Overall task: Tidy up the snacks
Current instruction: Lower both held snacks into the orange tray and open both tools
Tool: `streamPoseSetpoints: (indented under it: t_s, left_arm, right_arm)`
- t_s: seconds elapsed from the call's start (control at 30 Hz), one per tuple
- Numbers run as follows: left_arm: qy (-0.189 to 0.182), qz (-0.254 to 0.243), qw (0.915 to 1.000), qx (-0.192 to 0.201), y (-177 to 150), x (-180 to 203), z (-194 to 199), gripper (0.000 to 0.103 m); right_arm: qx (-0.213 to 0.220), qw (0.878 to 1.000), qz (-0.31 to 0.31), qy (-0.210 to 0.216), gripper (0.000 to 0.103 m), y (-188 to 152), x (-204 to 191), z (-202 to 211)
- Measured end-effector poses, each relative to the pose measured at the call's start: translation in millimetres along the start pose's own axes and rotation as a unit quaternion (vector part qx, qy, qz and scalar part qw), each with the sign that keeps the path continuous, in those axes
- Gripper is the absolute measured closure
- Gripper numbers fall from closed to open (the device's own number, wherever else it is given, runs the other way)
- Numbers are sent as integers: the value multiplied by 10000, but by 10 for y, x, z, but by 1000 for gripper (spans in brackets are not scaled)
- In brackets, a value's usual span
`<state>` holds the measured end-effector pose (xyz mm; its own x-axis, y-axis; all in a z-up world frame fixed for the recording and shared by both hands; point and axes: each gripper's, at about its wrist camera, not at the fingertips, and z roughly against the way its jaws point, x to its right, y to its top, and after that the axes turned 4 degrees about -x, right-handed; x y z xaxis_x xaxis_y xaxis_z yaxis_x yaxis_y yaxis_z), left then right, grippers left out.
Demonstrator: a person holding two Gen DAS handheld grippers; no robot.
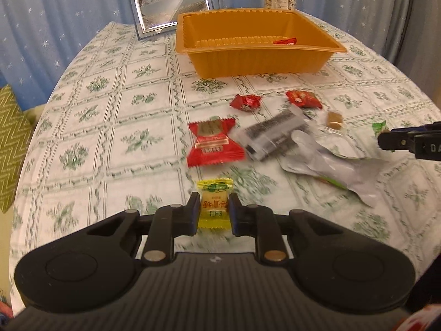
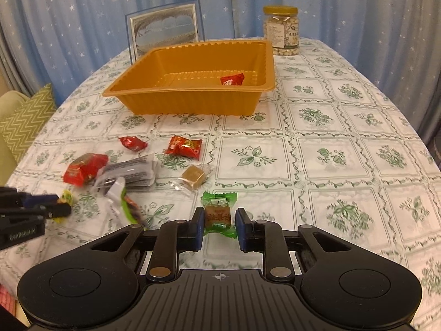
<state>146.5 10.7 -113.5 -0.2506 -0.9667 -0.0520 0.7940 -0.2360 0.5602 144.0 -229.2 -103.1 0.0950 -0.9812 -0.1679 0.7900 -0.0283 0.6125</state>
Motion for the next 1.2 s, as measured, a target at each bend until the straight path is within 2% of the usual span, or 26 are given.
streamPoseSetpoints:
  t_s: [0.17,0.33,0.53,0.7,0.97,1.2]
  left_arm:
    - [-94,176,9997,143,-36,82,239,84]
    - [-155,194,9991,332,118,176,402,84]
    - [-248,263,9978,557,454,235,498,84]
    - [-281,186,9961,810,848,292,508,84]
    - [-447,140,9930,1087,1539,279,284,84]
    - [-483,272,9933,1018,1949,172,-90,84]
  right_arm:
    - [107,9999,-4,54,79,-19,-59,167]
    - [207,9997,-72,88,79,54,-73,299]
    - [369,9989,-244,127,79,267,-37,426]
    - [588,9980,-191,126,79,592,-1,454]
    - [776,9967,-168,175,79,1243,124,229]
    - [661,9960,-512,325,79,1678,302,-151]
